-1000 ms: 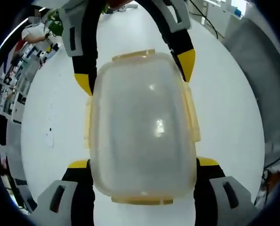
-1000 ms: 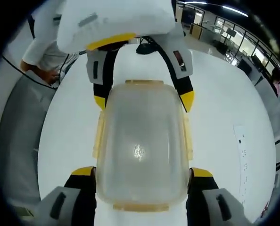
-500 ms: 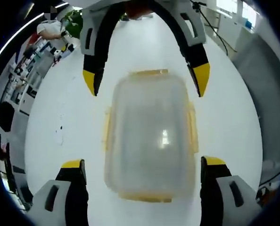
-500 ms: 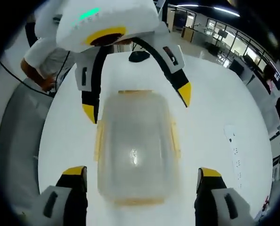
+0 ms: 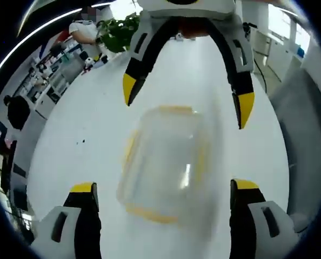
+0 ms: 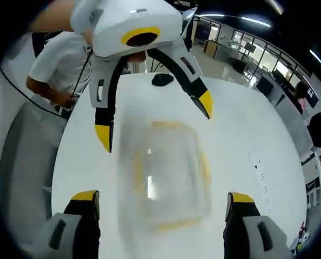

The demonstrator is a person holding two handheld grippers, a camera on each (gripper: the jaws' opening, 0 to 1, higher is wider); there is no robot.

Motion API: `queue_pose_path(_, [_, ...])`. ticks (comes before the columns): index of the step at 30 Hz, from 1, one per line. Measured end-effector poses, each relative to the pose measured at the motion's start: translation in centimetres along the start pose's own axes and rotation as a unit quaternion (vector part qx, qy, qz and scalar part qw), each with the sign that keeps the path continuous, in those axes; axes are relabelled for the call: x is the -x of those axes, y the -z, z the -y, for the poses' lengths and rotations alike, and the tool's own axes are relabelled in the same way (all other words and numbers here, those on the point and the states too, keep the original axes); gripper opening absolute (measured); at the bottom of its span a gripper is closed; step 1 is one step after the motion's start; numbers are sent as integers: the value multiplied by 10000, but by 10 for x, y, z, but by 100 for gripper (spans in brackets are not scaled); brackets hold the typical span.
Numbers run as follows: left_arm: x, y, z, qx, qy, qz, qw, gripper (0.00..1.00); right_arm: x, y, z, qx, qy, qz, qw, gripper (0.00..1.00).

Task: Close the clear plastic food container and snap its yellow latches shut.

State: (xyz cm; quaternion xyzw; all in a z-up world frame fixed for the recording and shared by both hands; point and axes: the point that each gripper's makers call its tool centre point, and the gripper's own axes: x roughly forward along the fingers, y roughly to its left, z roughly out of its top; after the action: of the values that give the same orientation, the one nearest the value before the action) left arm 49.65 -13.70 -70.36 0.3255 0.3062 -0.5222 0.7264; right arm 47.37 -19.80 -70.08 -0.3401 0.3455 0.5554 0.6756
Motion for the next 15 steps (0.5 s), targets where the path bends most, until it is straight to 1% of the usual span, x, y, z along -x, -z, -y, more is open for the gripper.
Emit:
queue_pose_path(2, [7,4,6,305,-49,59,9995,99,4,0,-5,-114,24,71,9999,98])
queue_pose_path(3, [10,5,8,303,-67,61,9995,99,6,0,-7,-118,67,99,9999,99])
queue_pose_path(5, [17,3,13,426,-175,199,9987,99,10,0,-11,-255,131,221,9993,99])
queue_pose_path(6, [20,2,14,471,-219,255,9983,99,12,-5,-15,-492,115,435,9978,99])
queue_pose_path(7, [36,-3,29,767,-304,502,9953,99,20,-11,-23,-897,208,786,9926,99])
queue_pose_path(9, [43,-2,36,811,-368,551,9945,99,26,-15,-28,-985,294,944,9902,99])
queue_pose_path(12, [51,1,44,890,-463,619,9930,99,35,-18,-39,-1130,328,1165,9862,99])
queue_pose_path(13, [54,3,48,951,-502,706,9917,99,38,-17,-42,-1130,355,1165,9861,99])
queue_pose_path(15, [61,7,55,1169,-562,786,9884,99,44,-18,-48,-1259,438,1312,9823,99])
